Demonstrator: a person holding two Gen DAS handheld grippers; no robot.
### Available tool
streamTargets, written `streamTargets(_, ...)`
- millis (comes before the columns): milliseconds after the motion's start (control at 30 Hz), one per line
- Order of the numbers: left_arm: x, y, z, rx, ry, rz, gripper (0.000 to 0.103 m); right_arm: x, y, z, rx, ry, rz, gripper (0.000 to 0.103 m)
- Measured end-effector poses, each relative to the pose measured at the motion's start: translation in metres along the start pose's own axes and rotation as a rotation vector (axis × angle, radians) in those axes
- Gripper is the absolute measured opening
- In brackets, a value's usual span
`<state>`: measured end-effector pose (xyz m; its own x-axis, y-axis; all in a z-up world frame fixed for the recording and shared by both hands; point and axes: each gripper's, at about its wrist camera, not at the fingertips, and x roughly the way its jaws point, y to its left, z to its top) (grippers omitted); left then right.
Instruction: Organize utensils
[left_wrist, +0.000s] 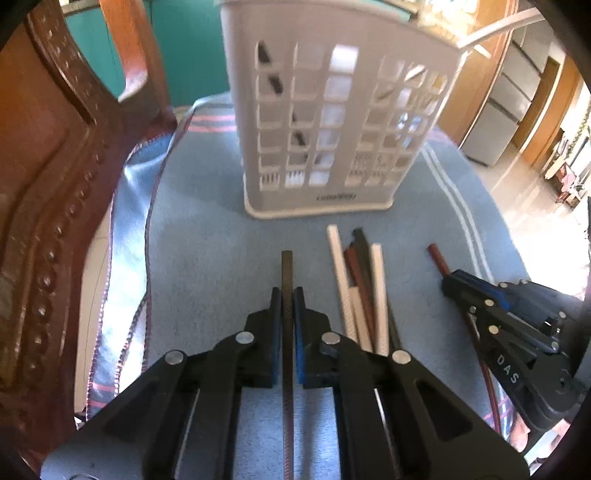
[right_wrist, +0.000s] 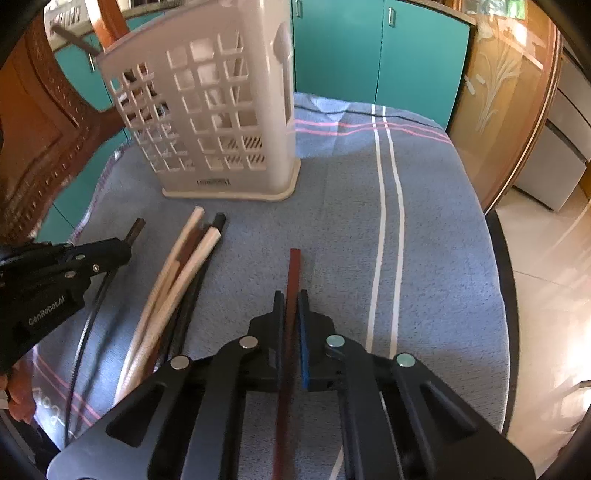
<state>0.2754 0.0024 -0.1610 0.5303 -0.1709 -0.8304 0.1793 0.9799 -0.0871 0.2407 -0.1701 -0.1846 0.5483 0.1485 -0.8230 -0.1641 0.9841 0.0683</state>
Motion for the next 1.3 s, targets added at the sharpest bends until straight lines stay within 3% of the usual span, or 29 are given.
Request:
streamTargets(200, -0.04, 0.002, 0.012, -0.035, -0.106, -0.052, 0.007, -0.046, -0.009, 0.013, 0.054, -0.117, 0.067, 0.007)
streamTargets(600, -0.176, 0.007, 0.007, -0.031, -0.382, -0.094, 0.007, -0.185, -0.005, 0.026, 0.039, -0.385, 0.178, 0.007)
streamTargets(800, -0.237, 0.01, 0.053, -0.023, -0.528, -0.119, 0.007, -0.246, -0.002, 0.064, 0.054, -0.54, 0.241, 0.007)
streamTargets(900, -0.272, 0.007, 0.094, -0.034, -0.707, -0.046, 0.007, -0.274, -0.002, 0.092, 0.066, -0.669, 0.24, 0.007)
streamTargets(967, -0.28, 0.004, 0.116, -0.031, -0.788, -0.019, 0.007, -0.283, 0.001, 0.117, 0.073, -0.753, 0.212, 0.007)
streamTargets(1067, -0.272, 0.001, 0.143, -0.043, -0.814, 0.036, 0.007, -0.275, 0.003, 0.145, 0.105, -0.779, 0.136, 0.007)
streamTargets(1200, -0.234, -0.005, 0.151, -0.03, -0.775, 0.079, 0.007, -0.247, 0.0, 0.155, 0.13, -0.821, 0.111, 0.007)
streamTargets(1300, -0.207, -0.001, 0.147, -0.044, -0.722, 0.077, 0.007, -0.218, -0.004, 0.149, 0.151, -0.797, 0.092, 0.007)
